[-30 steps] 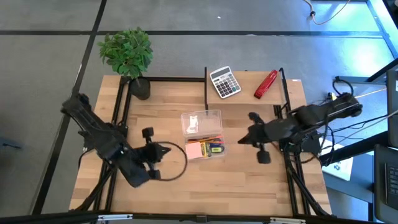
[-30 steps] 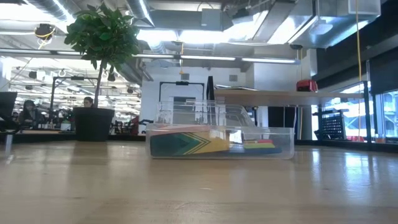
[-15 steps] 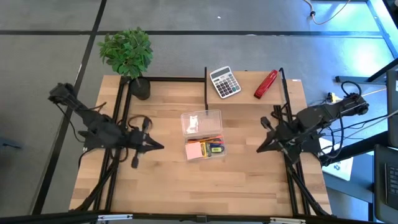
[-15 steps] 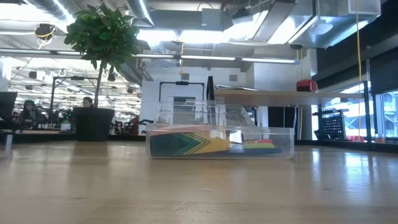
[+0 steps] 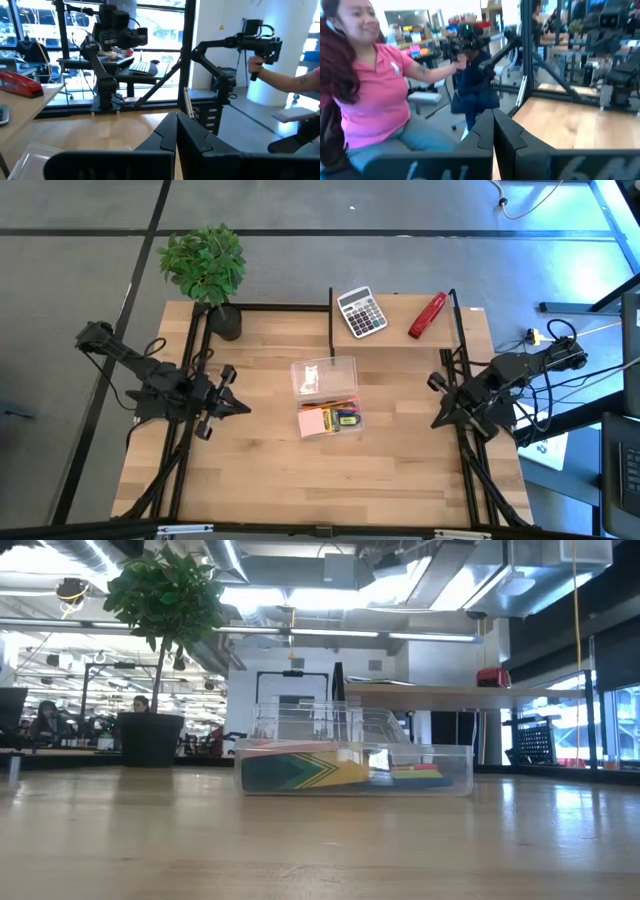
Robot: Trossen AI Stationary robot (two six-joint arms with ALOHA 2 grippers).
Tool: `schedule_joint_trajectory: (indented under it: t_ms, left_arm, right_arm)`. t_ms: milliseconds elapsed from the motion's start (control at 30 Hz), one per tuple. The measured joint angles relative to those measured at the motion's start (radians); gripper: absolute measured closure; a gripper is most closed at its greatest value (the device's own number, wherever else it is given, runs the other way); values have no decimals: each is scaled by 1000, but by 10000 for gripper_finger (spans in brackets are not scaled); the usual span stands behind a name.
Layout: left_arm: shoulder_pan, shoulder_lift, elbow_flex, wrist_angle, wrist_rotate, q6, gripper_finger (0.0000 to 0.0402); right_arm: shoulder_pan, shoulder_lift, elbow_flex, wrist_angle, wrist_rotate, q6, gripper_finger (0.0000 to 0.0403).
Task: Pack school essentials
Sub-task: Return to Home Position
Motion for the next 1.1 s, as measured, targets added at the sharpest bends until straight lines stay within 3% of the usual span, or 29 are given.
schedule_joint_trajectory:
  t_ms: [800,1100]
  left_arm:
    - [30,-262,-183,23,21,44,401]
    - [30,-453,-297,60,21,69,401]
  right_arm:
    - [-11,-445,-269,66,65,-1,400]
    - [-14,-443,-273,64,79,-3,400]
